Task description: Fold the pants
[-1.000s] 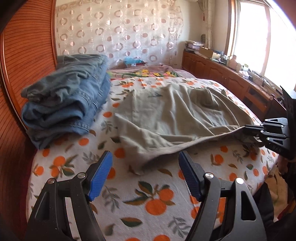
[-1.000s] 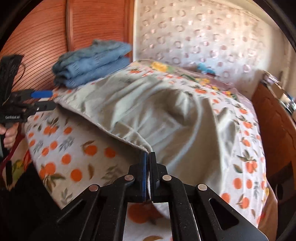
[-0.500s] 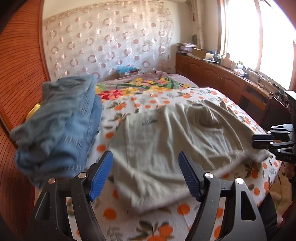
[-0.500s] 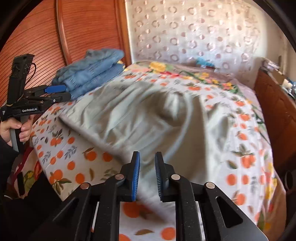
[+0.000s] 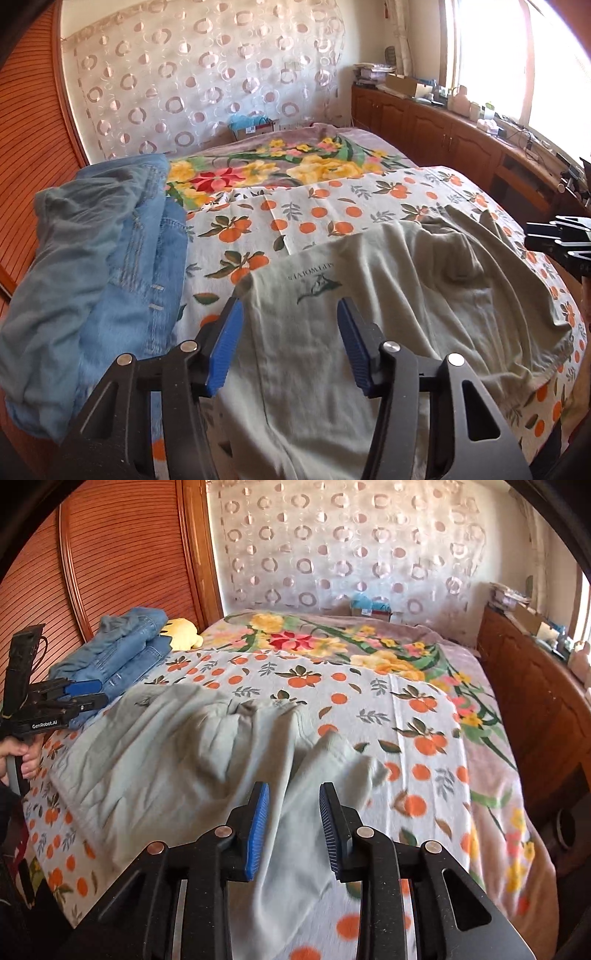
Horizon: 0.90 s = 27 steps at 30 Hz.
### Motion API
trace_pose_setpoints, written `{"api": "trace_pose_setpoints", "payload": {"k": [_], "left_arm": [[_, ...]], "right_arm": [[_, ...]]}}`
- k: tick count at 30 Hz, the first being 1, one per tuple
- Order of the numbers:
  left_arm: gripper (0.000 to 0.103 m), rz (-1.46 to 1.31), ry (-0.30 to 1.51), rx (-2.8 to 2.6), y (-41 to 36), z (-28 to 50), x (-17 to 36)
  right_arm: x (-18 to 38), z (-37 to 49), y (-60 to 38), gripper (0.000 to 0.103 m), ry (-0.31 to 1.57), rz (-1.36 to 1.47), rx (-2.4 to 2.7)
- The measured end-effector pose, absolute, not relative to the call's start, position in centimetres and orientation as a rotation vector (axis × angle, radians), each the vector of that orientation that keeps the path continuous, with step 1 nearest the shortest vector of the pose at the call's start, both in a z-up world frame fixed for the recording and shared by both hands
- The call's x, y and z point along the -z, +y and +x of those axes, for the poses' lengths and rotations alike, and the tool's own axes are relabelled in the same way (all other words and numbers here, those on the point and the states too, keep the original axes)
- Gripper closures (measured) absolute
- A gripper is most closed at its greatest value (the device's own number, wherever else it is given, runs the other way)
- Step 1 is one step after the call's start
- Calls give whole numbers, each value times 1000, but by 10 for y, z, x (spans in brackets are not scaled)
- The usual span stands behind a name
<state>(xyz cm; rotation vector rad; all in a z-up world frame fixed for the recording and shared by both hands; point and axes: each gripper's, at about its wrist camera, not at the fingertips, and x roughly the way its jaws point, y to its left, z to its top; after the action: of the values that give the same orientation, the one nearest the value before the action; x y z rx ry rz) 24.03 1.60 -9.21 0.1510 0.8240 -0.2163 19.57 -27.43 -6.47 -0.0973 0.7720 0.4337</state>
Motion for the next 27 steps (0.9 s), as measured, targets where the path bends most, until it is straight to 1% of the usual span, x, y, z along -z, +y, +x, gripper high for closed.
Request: {"api": "trace_pose_setpoints", "payload": {"k": [6,9,11,12,13,14,15,17,18,19,20,27], "left_arm": [[49,171,882,186,11,270,106],[56,171,912,165,13,280,114],[63,171,935,150,16,286,121],[65,171,941,148,17,288,123],[70,172,947,145,19,290,126],[72,170,950,144,20,291,128],[78,164,953,146,22,293,130],[86,153,952,156,24,293,131],[88,154,948,154,24,293,131],[94,157,943,154,25,292,131],[96,158,941,156,25,292,130],[98,151,892,164,27,287,118]], "right_arm": [[77,236,-260,74,838,-111,-475],[82,249,-263,74,860,-113,-485],[84,256,-266,74,872,-111,-495],[84,257,-268,81,869,-111,-498],[83,258,-270,88,864,-111,-501],[83,261,-273,93,858,-112,-507],[83,261,-275,97,850,-112,-510],[80,260,-280,100,822,-111,-498],[79,258,-282,101,810,-106,-489],[78,258,-284,102,795,-93,-475],[77,256,-288,102,785,-79,-467],[73,250,-297,103,753,-44,-463]]}}
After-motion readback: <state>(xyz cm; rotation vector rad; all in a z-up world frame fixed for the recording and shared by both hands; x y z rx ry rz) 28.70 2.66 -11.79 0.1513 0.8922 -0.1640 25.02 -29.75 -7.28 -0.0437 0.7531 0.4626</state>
